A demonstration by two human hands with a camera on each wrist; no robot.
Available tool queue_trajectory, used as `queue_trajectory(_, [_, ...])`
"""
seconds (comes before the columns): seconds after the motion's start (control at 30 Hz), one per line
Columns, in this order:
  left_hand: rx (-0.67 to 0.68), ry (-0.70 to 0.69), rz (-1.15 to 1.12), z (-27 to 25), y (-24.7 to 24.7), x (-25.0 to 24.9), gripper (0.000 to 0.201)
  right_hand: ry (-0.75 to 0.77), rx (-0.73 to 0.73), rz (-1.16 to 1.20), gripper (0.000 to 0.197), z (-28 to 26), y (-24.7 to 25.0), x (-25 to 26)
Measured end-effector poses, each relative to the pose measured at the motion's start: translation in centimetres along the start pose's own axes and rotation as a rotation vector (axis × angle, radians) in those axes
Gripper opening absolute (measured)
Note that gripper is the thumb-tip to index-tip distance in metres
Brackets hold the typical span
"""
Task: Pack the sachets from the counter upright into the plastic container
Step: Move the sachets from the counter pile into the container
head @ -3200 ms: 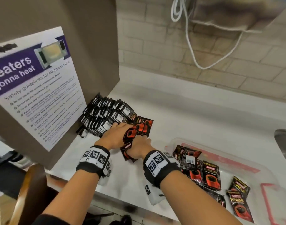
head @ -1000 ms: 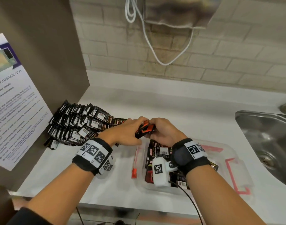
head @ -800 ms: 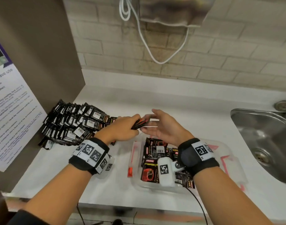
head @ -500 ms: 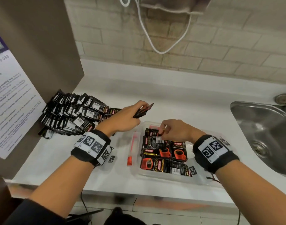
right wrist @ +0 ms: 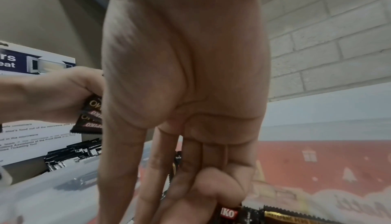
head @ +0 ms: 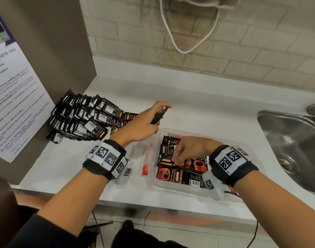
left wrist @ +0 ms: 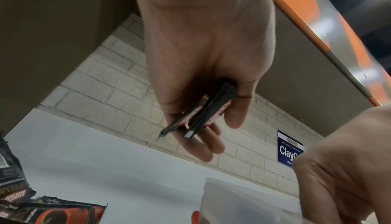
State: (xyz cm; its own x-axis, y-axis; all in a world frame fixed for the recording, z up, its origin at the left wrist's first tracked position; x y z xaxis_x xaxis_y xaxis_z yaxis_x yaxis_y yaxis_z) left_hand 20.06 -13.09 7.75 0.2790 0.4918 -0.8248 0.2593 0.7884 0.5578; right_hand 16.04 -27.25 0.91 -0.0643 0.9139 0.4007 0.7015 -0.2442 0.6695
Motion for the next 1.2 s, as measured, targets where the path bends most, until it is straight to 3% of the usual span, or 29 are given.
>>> queue_trajectory(0.23, [-0.047,-0.057,-0.041,-0.2,0.4,-0.5,0.099,-0.052,0.085,-0.088,0.039,0.0,-1.1,-0.6])
queue_trajectory(0.47, [-0.157,-0.005,-0.02,-0.1,0.6,-0.1,0.043,-0.052,0.09,-0.077,0.055,-0.7,-1.2,-0.6])
queue_trajectory(0.63, [-0.223,0.003,-0.035,0.3,1.0,-0.4,0.034,-0.023,0.036,-0.071,0.061,-1.1,-0.3,-0.6])
queue_trajectory(0.8, [-0.179,-0.025,-0.127,0.5,0.3,-1.8,0.026,0.01,-0.083,-0.031,0.061,-1.6,1.5,-0.7])
queue_trajectory(1.0, [0.032,0.181,-0.346,0.5,-2.8,-3.3,0.027,0.036,-0.241,0.062,0.058,-1.5,2.6,-0.8])
queue_trajectory(1.2, [-0.057,0.306,-0.499,0.7,-4.1,-3.3,0.023,0.093,-0.27,0.273,0.061,-2.0,2.3,-1.0])
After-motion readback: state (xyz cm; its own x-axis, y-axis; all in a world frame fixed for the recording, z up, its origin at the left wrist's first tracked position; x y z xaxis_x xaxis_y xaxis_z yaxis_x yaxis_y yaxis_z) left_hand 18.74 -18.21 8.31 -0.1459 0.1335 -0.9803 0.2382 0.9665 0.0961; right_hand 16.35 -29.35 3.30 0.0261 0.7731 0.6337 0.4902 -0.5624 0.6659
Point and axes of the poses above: each hand's wrist, its own z-axis towards the middle knuckle, its own y-axis out of the back of the hand, x = y × z, the point moved 9 cm from there along z, towards the middle knuckle, and after that the axes turned 7 degrees about -x, right-handed, at the moved point
